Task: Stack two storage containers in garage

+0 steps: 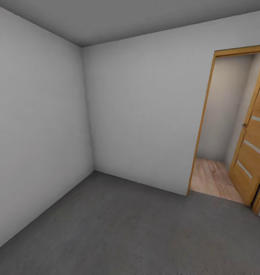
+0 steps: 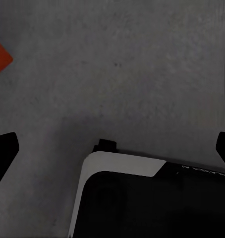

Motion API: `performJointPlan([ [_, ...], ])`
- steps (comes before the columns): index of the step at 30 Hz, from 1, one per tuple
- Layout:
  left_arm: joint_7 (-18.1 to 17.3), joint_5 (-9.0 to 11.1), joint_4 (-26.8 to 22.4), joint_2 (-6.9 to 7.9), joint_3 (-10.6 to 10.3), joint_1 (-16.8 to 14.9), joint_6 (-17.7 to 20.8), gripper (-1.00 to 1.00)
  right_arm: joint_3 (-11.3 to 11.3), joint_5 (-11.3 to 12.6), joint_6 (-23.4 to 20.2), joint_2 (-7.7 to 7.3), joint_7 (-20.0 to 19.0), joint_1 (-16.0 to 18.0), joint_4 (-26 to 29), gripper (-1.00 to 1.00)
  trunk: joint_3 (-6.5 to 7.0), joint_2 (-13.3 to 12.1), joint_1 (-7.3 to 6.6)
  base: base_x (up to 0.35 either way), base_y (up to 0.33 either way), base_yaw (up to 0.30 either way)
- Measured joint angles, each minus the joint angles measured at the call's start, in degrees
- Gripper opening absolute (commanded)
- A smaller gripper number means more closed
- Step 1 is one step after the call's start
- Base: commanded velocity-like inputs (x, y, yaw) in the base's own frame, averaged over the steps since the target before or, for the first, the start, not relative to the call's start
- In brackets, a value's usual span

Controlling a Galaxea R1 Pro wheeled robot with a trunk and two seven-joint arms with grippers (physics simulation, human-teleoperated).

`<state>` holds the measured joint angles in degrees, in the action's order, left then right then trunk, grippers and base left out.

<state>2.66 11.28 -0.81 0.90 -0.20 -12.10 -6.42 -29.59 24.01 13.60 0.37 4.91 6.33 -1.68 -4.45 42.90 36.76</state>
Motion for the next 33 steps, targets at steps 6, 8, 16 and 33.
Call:
performJointPlan([
  [6,0.00,-0.03,0.03,0.02,0.00,0.00,0.00,1.00,0.02,-0.01,0.00,-0.04,0.01,0.00,-0.02,1.00,0.00,0.00,0.00,0.000,0.000,-0.298],
  [8,0.00,-0.04,0.01,0.00,0.00,0.00,0.00,1.00,0.01,-0.01,0.00,-0.02,0.00,0.00,0.00,1.00,0.00,0.00,0.00,0.000,0.000,-0.298],
  [16,0.00,-0.01,0.01,0.03,0.00,0.00,0.00,1.00,0.00,0.00,0.00,0.02,0.01,0.00,-0.01,1.00,0.00,0.00,0.00,0.000,0.000,-0.298],
  [33,0.00,-0.04,0.02,0.00,0.00,0.00,0.00,1.00,0.00,0.00,-0.01,0.00,0.01,0.00,-0.05,1.00,0.00,0.00,0.00,0.000,0.000,-0.298],
])
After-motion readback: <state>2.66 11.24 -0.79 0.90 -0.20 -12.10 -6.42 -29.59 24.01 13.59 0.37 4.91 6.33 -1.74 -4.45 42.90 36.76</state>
